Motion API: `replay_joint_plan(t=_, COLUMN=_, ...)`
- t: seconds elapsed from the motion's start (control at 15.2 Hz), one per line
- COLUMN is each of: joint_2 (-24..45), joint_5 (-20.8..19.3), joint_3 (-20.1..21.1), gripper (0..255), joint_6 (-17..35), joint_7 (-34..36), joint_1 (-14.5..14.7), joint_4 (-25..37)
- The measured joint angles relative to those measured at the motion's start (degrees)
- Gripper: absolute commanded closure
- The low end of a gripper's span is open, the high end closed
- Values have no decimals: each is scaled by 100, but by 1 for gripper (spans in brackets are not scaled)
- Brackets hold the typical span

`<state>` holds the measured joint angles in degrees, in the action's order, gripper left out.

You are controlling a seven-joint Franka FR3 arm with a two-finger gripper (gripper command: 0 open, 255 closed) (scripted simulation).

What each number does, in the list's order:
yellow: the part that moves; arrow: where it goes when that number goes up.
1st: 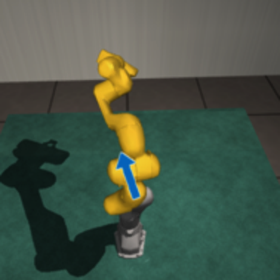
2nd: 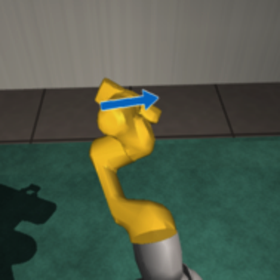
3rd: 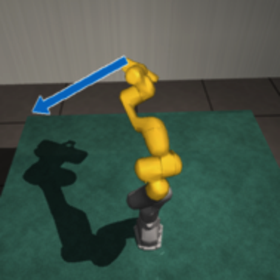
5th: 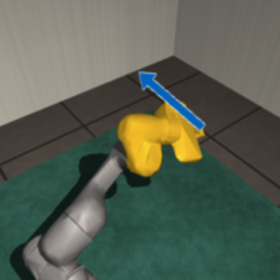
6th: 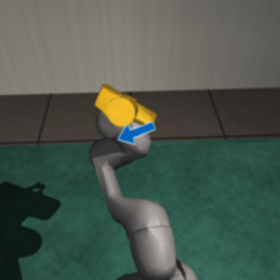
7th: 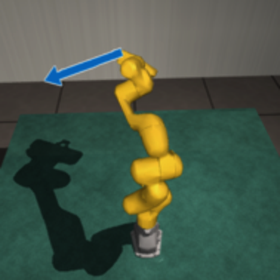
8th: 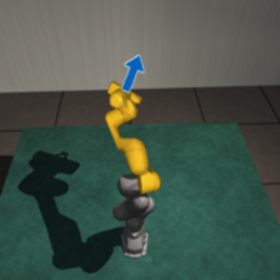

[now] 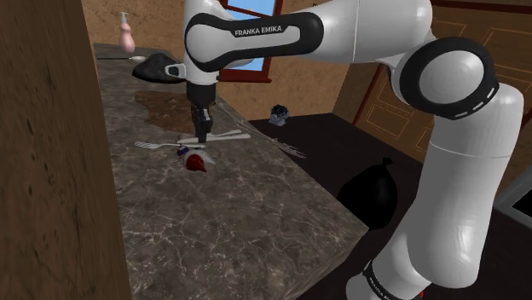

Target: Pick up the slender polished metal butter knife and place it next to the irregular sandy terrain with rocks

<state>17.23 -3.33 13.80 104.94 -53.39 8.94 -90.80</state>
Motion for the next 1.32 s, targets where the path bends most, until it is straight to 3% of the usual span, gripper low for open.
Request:
replay_joint_plan(t=0.73, joint_2=-61, joint_5=89, joint_3=-482, gripper=255, joint_6=22, joint_7=-1370, joint_1=-887, joint_4=-70)
replay_joint_plan(t=1.32, joint_2=-9, joint_5=84, joint_3=-541, gripper=255, joint_6=595, joint_7=-1515, joint_1=-989, joint_4=-591)
